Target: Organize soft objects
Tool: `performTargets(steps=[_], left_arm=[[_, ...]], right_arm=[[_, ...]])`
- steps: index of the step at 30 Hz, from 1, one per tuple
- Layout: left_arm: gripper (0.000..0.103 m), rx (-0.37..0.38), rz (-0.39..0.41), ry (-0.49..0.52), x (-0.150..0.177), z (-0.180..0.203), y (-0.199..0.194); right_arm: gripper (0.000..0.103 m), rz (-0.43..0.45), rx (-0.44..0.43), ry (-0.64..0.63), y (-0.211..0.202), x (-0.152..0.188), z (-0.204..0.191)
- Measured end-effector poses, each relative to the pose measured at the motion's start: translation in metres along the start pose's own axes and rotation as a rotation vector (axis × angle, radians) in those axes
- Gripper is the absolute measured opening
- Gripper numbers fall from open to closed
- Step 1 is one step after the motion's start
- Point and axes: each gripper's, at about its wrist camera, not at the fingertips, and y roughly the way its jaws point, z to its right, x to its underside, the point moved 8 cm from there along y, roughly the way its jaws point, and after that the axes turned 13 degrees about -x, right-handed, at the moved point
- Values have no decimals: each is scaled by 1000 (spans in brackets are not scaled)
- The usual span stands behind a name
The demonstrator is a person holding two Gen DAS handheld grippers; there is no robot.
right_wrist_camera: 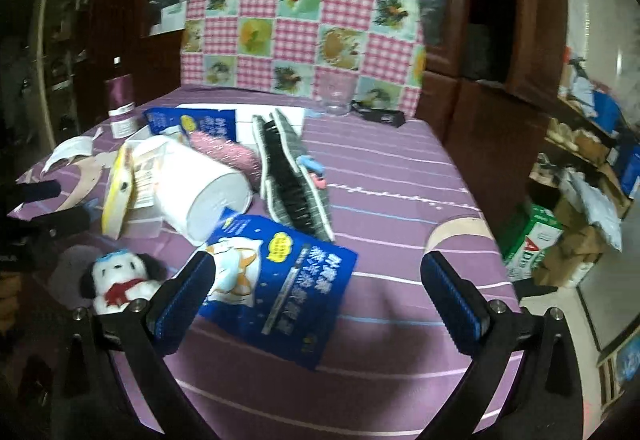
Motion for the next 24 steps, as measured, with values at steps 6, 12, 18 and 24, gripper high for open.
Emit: performTargets(steps=[6, 12, 18, 24], left_arm=[[103, 5, 2, -3, 0, 1, 0], [103, 16, -5, -11, 0, 1, 1], [103, 79, -37, -41, 1, 3, 5], [103, 59, -21, -71, -3, -5, -11]], right_arm=[[102, -15, -13, 8, 1, 2, 1], [102, -33, -20, 10, 4, 3, 1], [102, -75, -53, 65, 7, 5, 4], [97, -141, -78, 101, -20, 7, 7]])
